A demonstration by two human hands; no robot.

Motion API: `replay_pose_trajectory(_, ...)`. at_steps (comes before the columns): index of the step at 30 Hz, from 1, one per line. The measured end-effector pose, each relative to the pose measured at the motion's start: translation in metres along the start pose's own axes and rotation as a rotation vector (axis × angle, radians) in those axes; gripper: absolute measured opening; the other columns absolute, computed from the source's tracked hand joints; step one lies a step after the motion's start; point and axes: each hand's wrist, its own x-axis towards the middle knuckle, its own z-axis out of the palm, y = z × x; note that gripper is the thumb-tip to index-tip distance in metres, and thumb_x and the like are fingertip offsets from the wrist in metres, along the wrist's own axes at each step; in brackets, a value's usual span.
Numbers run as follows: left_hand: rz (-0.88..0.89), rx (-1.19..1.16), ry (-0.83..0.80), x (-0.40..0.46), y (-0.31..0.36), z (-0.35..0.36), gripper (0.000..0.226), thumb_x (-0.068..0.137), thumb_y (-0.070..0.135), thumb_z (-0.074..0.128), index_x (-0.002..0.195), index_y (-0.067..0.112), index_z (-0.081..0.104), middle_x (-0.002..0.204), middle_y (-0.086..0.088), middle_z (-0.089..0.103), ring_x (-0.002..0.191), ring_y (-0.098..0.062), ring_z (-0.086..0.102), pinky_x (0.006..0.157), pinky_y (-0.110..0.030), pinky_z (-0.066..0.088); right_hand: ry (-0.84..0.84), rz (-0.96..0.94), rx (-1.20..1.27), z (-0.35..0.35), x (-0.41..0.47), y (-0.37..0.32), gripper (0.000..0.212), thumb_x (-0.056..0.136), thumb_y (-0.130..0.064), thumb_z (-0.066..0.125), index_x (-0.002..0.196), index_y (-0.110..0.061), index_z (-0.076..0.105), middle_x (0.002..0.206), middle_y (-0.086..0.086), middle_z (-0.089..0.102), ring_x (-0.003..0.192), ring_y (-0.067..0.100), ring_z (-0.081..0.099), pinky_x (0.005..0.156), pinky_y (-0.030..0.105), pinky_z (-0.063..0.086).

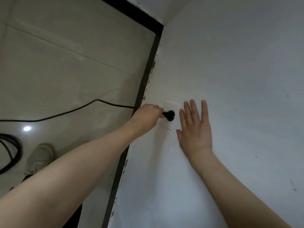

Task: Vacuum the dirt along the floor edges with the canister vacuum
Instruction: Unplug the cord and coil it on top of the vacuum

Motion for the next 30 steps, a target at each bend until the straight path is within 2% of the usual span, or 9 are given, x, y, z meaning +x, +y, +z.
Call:
replay_pose_trajectory(7,0.087,0.054,0.082,-0.005,-0.005,0.007,0.024,0.102,0.012,0.041,0.119,0.009,0.058,0.103,-0.007,0.063,0.089,-0.023,0.056,0.064,-0.025,0.026,0.015,-0.001,0.017,0.001,-0.002,0.000,0.067,0.103,-0.046,0.001,0.149,-0.002,-0.021,0.161,0.021,-0.019,0.148,0.040,-0.018,0.099,0.067,-0.023)
replay_pose_trajectory(11,-0.124,-0.067,0.114,-0.042,-0.066,-0.016,0.022,0.099,0.009,0.048,0.109,-0.002,0.064,0.098,-0.020,0.064,0.088,-0.035,0.062,0.073,-0.036,0.043,0.002,0.000,0.012,0.001,0.001,-0.002,0.067,0.104,-0.046,0.003,0.149,-0.001,-0.020,0.161,0.021,-0.018,0.148,0.039,-0.016,0.098,0.067,-0.024)
replay_pose_trajectory(14,-0.205,-0.115,0.105,-0.079,-0.098,-0.044,0.025,0.099,0.012,0.049,0.111,-0.004,0.065,0.100,-0.023,0.065,0.089,-0.037,0.062,0.073,-0.034,0.039,-0.013,-0.011,0.100,-0.007,-0.002,-0.010,0.068,0.105,-0.046,0.007,0.150,-0.002,-0.018,0.161,0.021,-0.017,0.149,0.037,-0.017,0.099,0.063,-0.025)
replay_pose_trajectory(17,-0.260,-0.270,0.220,-0.088,-0.083,-0.056,0.026,0.098,0.015,0.051,0.116,-0.001,0.063,0.100,-0.017,0.066,0.089,-0.033,0.060,0.068,-0.024,0.031,-0.018,-0.090,0.316,-0.027,-0.012,-0.023,0.066,0.106,-0.044,0.010,0.152,-0.005,-0.015,0.163,0.017,-0.012,0.150,0.033,-0.014,0.106,0.056,-0.025)
replay_pose_trajectory(23,-0.443,-0.514,0.420,-0.137,-0.078,-0.111,0.019,0.095,0.017,0.056,0.110,0.008,0.063,0.073,0.008,0.061,0.073,-0.016,0.059,0.058,-0.012,0.035,-0.087,-0.280,1.025,-0.101,-0.037,-0.053,0.060,0.107,-0.038,0.026,0.157,-0.010,0.010,0.162,0.012,0.020,0.150,0.026,0.016,0.122,0.042,0.002)
replay_pose_trajectory(25,-0.480,-0.521,0.446,-0.171,-0.095,-0.129,0.018,0.095,0.014,0.056,0.110,0.007,0.062,0.074,0.005,0.063,0.078,-0.020,0.063,0.068,-0.018,0.041,-0.044,-0.334,1.142,-0.129,-0.045,-0.066,0.056,0.106,-0.035,0.031,0.154,-0.010,0.019,0.156,0.013,0.034,0.142,0.027,0.031,0.119,0.037,0.015)
replay_pose_trajectory(28,-0.584,-0.517,0.503,-0.231,-0.125,-0.152,0.020,0.096,0.012,0.054,0.113,0.004,0.059,0.089,-0.009,0.070,0.095,-0.029,0.067,0.089,-0.040,0.050,-0.015,-0.410,1.205,-0.165,-0.055,-0.088,0.053,0.106,-0.036,0.034,0.151,-0.010,0.026,0.148,0.015,0.043,0.132,0.030,0.042,0.108,0.034,0.031)
replay_pose_trajectory(29,-0.617,-0.481,0.539,-0.252,-0.136,-0.157,0.022,0.096,0.013,0.054,0.115,0.005,0.059,0.093,-0.010,0.070,0.097,-0.028,0.067,0.091,-0.040,0.049,-0.010,-0.423,1.222,-0.176,-0.055,-0.096,0.052,0.106,-0.035,0.034,0.151,-0.011,0.026,0.147,0.015,0.044,0.131,0.031,0.043,0.105,0.034,0.035)
replay_pose_trajectory(30,-0.642,-0.440,0.573,-0.272,-0.146,-0.160,0.023,0.095,0.014,0.055,0.117,0.006,0.060,0.097,-0.009,0.070,0.097,-0.025,0.065,0.090,-0.034,0.048,-0.007,-0.433,1.235,-0.186,-0.055,-0.104,0.052,0.106,-0.035,0.033,0.152,-0.011,0.026,0.147,0.015,0.044,0.130,0.031,0.044,0.104,0.034,0.037)
